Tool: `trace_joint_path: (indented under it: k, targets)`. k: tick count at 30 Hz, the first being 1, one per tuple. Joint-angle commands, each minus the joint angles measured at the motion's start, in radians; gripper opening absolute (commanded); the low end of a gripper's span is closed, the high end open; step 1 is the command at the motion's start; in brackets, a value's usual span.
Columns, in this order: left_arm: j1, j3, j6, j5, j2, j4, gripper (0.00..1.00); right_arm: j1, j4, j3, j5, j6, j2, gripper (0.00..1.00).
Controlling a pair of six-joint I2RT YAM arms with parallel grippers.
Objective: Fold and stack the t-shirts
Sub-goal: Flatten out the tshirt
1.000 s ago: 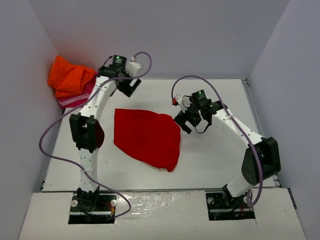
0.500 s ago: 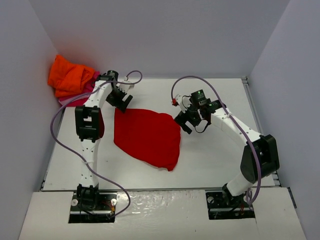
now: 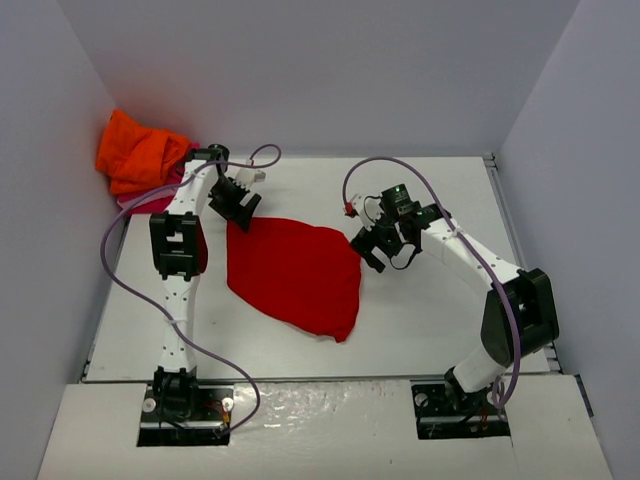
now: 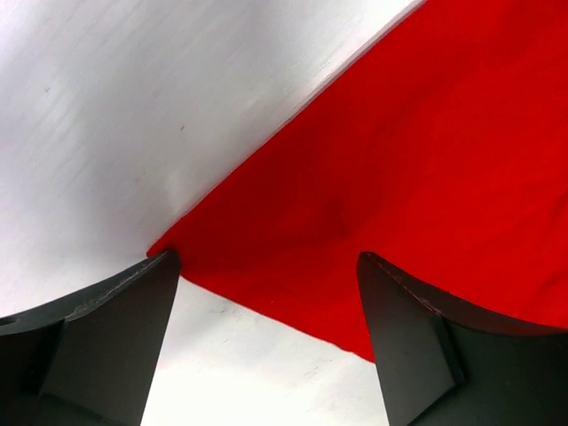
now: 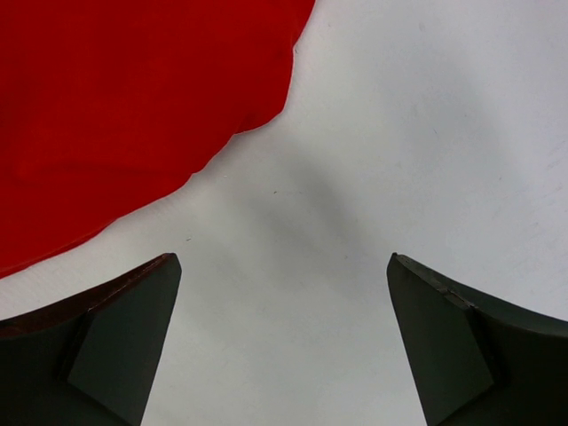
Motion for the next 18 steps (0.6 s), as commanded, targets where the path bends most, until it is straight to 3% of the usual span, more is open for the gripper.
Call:
trace_joint_path:
  k: [1, 11, 14, 18]
  targets:
    - [0.024, -0.002, 0.038, -0.058, -0.043, 0.007, 0.78, 0.01, 0.03, -0.003, 0.017, 0.002, -0.011, 1.0]
    - [0.02, 0.027, 0.061, -0.075, -0.058, 0.018, 0.79, 0.01, 0.034, 0.013, 0.005, 0.01, 0.031, 1.0]
    - [0.02, 0.128, 0.09, -0.043, 0.036, -0.08, 0.79, 0.01, 0.034, 0.018, 0.001, 0.017, 0.041, 1.0]
    - [0.018, 0.197, 0.134, 0.029, 0.113, -0.177, 0.68, 0.01, 0.034, 0.016, 0.01, 0.017, 0.048, 1.0]
